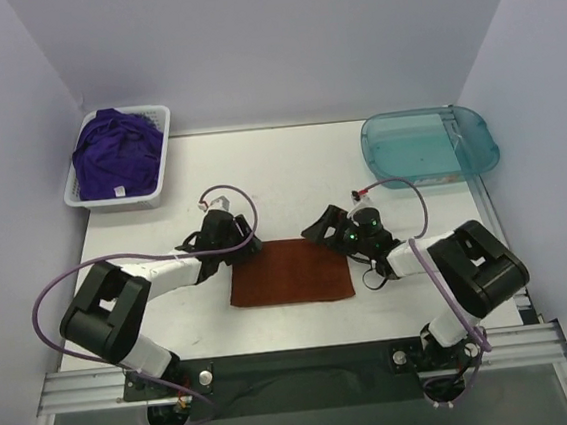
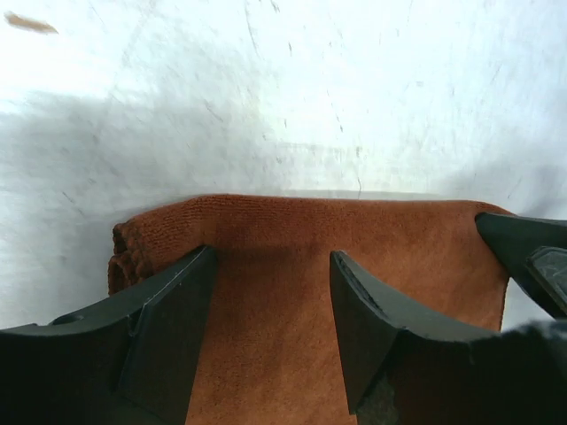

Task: Fold and stack the towels
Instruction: Fold the towel

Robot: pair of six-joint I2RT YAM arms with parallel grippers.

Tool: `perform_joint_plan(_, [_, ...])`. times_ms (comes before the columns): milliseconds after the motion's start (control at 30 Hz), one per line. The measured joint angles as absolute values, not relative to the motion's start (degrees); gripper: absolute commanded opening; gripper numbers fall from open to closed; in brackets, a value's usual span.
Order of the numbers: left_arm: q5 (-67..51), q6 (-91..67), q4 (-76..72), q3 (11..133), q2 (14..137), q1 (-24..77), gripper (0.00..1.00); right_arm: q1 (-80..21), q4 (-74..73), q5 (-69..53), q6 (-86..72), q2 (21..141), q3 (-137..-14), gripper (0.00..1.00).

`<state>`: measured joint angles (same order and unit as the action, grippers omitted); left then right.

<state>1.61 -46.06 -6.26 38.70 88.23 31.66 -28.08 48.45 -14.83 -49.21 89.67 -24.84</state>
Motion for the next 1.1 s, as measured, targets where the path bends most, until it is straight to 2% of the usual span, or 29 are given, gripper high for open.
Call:
perform_joint_plan(133, [0.21,-47.88,-13.28,36.73,90.08,29.21,0.65,-25.36,62.50,-17.12,-50.92,96.40,-23.66,0.83])
perform_joint_plan(267, [-2.04,-49.10,-18.46,36.91,92.82,26.63,0.66,-22.24,70.26,-20.23,-51.11,102.83,-26.39,0.86])
perform_joint_plan(467, [-3.49,-48.42,-17.50,38.87,93.19,23.07,0.74,-20.12,65.01,-21.96,-49.08,105.08,-33.15,0.89])
perform_joint_plan(667, [-0.78,-45.82,-6.50,40.23,84.12,24.56,0.73,-19.99,54.15,-24.56,-46.59,96.12,-33.76,0.89])
perform_joint_plan(767, [0.89,-45.67,-1.39,40.14,77.34,28.45,0.68,-20.53,51.77,-26.02,-46.22,90.00,-32.47,0.82])
perform_joint_plan(933, [1.21,-47.03,2.02,34.04,67.79,34.81,0.55,-23.18,50.19,-27.33,-46.96,80.93,-23.42,0.71])
perform_joint_plan(1100, [2.52,-50.06,6.26,24.08,65.08,35.31,0.45,-23.94,47.42,-27.40,-48.80,79.61,-15.44,0.66])
